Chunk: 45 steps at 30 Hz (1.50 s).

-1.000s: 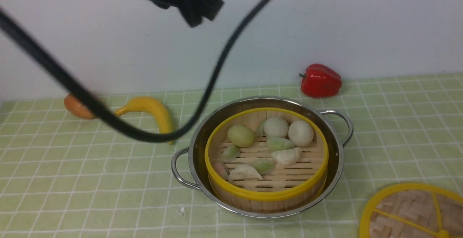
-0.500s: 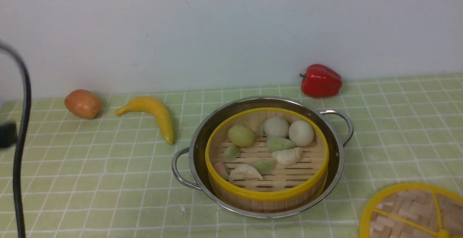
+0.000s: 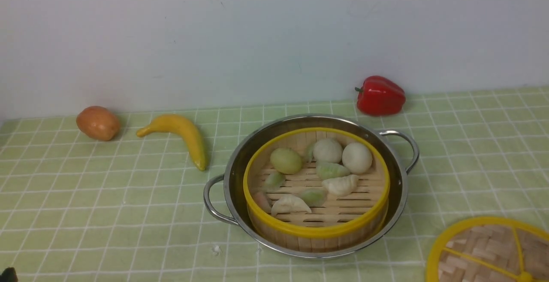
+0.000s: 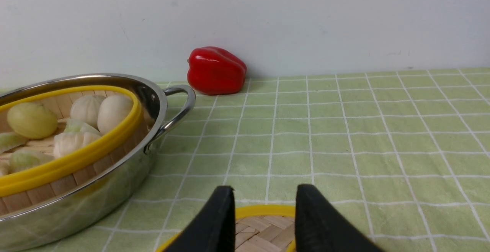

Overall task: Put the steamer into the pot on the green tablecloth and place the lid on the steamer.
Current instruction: 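Move the gripper down to the bamboo steamer lid and grasp its center knob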

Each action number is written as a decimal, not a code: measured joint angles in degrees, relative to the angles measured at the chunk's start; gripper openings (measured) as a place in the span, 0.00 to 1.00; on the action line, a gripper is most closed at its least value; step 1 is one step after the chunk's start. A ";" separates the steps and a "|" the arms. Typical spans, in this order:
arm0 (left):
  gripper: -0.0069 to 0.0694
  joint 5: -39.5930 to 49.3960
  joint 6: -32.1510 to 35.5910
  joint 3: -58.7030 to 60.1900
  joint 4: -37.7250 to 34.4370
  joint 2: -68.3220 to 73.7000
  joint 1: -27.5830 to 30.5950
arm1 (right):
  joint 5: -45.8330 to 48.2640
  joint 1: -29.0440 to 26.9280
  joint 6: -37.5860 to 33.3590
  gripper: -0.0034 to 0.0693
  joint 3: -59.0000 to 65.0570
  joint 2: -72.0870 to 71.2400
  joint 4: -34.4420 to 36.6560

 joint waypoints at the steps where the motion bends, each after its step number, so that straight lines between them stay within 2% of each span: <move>1: 0.22 1.33 -0.29 0.05 0.00 -1.60 0.00 | 0.00 0.00 0.00 0.38 0.00 0.00 0.00; 7: 0.23 7.93 -0.77 0.11 0.00 -6.84 0.00 | 0.00 0.00 0.00 0.38 0.00 0.00 0.00; 15: 0.24 8.53 -3.19 0.11 0.00 -7.16 0.00 | -0.06 0.00 0.00 0.38 0.00 0.00 0.00; 39: 0.29 8.53 -3.19 0.11 0.00 -7.22 0.00 | -0.13 0.00 -0.05 0.38 0.00 0.00 -0.06; 42: 0.29 8.53 -3.19 0.11 0.00 -7.22 0.00 | -1.96 0.00 0.09 0.38 0.00 0.00 -0.47; 45: 0.30 8.53 -3.19 0.11 0.00 -7.22 0.00 | -8.91 0.00 1.11 0.38 -1.92 0.00 0.10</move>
